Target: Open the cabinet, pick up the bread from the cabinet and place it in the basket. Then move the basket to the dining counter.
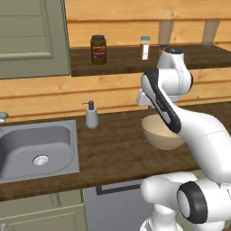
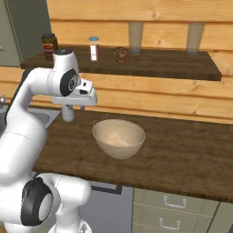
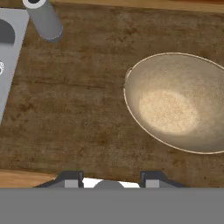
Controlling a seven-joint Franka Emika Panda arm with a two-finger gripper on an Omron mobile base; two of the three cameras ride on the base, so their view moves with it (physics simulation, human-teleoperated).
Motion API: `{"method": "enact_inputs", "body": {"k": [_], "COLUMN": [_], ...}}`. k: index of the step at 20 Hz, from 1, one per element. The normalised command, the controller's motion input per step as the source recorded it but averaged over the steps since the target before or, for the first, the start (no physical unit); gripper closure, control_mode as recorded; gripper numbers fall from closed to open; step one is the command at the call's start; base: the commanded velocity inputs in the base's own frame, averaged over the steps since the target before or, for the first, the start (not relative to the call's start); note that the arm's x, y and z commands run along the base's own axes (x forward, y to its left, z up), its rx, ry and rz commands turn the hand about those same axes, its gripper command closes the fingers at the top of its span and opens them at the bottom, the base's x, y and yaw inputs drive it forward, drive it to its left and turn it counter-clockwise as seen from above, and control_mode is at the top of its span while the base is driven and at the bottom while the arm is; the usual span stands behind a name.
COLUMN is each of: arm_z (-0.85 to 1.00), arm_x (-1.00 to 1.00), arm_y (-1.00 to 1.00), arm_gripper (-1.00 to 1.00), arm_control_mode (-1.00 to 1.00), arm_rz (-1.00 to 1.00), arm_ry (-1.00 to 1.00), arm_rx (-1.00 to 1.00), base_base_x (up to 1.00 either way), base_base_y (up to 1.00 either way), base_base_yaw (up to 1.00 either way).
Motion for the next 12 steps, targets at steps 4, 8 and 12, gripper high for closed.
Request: {"method": "enact_inputs", "body": {"k": [4, 8, 12], "arm_z": [0.00, 0.18, 0.80], "arm_x": [-0.32, -0.67, -0.41], "arm_y": [0.00, -0.13, -0.45], "arm_gripper": [-1.00, -1.00, -1.00], "arm_control_mode": [-1.00, -1.00, -1.00], "arm_rz": [0.00, 0.01, 0.01], "arm_ry": [0.00, -0.23, -0.20], "arm_rx": [0.00, 0.02, 0.11], "base_base_x": [0.00, 0.00, 0.00], "base_base_y": [0.00, 0.00, 0.00], "base_base_yaw": [0.00, 0.00, 0.00]}}
